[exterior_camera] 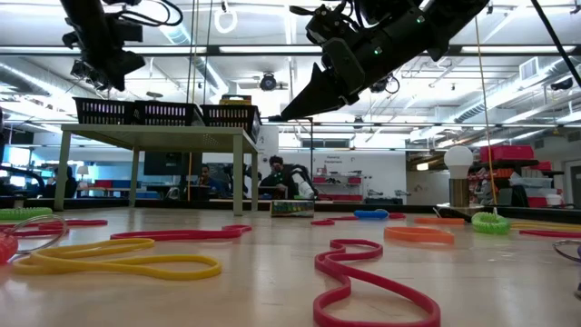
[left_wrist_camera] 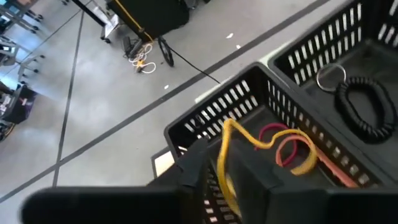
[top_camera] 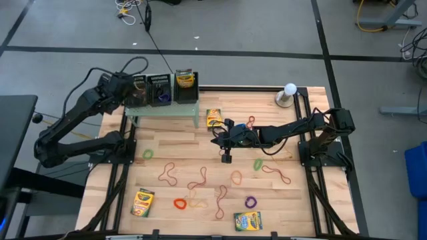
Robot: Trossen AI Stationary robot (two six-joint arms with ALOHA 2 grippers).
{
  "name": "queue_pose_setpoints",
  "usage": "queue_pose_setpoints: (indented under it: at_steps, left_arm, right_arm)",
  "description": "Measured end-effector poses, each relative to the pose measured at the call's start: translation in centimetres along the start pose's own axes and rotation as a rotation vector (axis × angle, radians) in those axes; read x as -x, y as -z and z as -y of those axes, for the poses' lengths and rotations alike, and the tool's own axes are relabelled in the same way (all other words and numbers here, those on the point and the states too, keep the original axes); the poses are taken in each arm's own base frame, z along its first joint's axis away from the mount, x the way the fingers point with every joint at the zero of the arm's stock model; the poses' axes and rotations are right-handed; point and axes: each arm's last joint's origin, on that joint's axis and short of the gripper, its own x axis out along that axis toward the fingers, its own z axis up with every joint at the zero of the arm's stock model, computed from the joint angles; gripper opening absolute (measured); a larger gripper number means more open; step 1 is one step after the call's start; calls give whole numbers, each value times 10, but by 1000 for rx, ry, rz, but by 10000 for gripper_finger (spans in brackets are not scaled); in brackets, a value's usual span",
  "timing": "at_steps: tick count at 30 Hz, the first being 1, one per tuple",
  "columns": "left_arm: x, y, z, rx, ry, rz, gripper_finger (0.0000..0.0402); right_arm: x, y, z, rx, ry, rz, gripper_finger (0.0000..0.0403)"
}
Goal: Pick & Place Office Desk Supplies
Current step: Put the yellow rubber band into the left black bin on the shelf, then put the crayon box into the right black bin on the shelf
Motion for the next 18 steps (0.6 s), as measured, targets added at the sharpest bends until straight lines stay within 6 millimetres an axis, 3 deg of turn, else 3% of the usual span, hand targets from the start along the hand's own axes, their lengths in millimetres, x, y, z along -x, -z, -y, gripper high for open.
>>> queue_pose_setpoints:
  at_steps: [11,15,18]
  left_arm:
    - [2,4,-1,-85,17,-54,189]
    - [16,-8,-12,-72,23,9,189]
    - [29,-13,-14,-8,151,79,161]
  right_arm:
    - [0,0,0,-16,-10,1,16]
    - [0,0,0,-16,-10,1,16]
    - [0,0,0,-15,-10,2,16]
